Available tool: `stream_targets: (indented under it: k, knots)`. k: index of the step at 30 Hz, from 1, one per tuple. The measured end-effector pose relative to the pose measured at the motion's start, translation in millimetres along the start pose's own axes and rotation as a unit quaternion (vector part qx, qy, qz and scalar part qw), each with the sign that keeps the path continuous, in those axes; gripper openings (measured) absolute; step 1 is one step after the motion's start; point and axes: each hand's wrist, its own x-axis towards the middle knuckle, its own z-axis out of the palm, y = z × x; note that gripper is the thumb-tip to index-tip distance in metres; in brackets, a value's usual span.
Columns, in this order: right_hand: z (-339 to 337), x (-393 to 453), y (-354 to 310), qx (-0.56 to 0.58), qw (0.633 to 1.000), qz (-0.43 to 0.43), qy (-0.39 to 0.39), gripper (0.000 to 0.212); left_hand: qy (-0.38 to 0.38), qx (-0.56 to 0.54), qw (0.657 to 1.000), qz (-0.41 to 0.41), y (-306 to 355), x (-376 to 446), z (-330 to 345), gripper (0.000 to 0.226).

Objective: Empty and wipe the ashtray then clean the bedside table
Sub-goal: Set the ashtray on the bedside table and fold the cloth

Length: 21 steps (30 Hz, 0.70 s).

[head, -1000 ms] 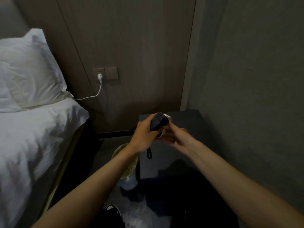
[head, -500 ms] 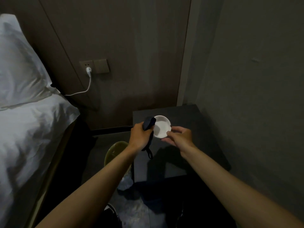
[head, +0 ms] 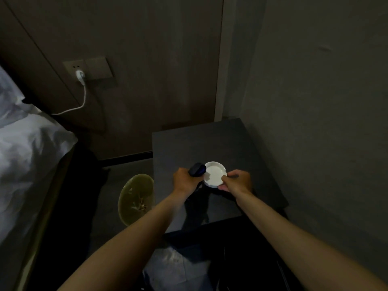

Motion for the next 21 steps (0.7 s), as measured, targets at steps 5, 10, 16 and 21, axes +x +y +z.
stream_targets:
  k: [5,10,16,21]
  knots:
    - [-0.7,29.5,3.0,-0.042,0.999,-0.012,0.011,0.013,0.009,-0.009,0.999,-0.031,-5.1,25.8,30.8,0.041]
    - [-1.0,56.8,0.4,-0.058,0.998,-0.021,0.012,0.013,0.028,-0.01,0.999,-0.038,8.1,37.7,45.4,0.022]
    - [-1.3,82.7,-4.7,-0.107,0.993,-0.035,0.022,0.012,0.042,-0.007,0.999,-0.028,15.0,53.5,60.5,0.025]
    - [-1.7,98.5,-10.5,-0.12,0.991,-0.045,0.036,0.011,0.046,-0.011,0.999,-0.019,20.0,66.6,68.6,0.024]
